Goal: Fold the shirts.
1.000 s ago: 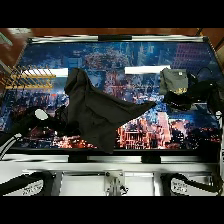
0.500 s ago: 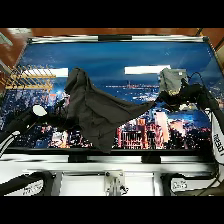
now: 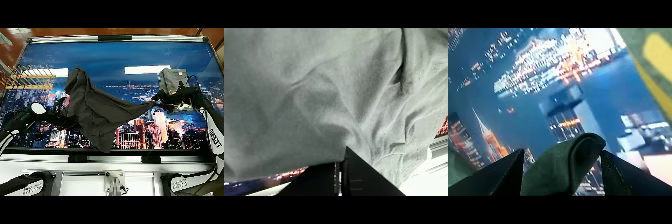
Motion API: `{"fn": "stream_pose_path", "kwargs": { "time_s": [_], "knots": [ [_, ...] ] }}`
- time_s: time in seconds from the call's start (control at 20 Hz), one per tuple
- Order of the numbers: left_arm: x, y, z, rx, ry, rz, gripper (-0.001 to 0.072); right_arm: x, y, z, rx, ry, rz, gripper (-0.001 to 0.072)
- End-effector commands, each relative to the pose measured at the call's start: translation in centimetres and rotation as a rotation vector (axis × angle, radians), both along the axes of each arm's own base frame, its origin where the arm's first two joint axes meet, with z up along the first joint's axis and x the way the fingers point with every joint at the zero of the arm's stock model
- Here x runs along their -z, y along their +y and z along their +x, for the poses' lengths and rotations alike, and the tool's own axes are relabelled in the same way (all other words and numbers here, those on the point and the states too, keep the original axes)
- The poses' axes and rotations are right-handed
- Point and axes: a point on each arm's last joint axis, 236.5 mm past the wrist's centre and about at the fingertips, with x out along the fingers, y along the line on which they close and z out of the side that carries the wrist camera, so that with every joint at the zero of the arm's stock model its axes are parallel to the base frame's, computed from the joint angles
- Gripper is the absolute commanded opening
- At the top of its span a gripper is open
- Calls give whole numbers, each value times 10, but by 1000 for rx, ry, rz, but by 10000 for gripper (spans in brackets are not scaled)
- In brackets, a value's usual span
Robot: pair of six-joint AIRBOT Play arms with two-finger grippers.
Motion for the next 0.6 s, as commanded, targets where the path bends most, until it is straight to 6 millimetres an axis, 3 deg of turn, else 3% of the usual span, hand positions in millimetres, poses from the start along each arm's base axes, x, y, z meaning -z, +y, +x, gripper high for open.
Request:
{"fn": "stream_pose_path", "kwargs": {
  "time_s": [0.0,0.05,0.1,0.15,0.25,0.35,0.45,0.55],
  "knots": [
    [-1,0,-1,17,-9,0,29,-1,20,7,-11,-25,6,581],
    [-1,0,0,16,-9,0,29,-1,31,6,-33,-28,3,532],
    [-1,1,0,18,-12,0,29,-1,38,5,-49,-29,2,342],
    [-2,3,1,20,-12,-1,29,-2,41,5,-56,-31,2,105],
    [-13,6,6,54,-48,-5,28,-14,41,9,-94,-71,-10,67],
    [-39,12,24,89,-147,12,27,-46,34,17,-157,-165,-53,67],
    [-85,23,49,121,-304,75,27,-93,17,24,-179,-267,-124,67],
    [-155,33,71,157,-499,141,27,-151,0,25,-187,-380,-203,67]
  ]
}}
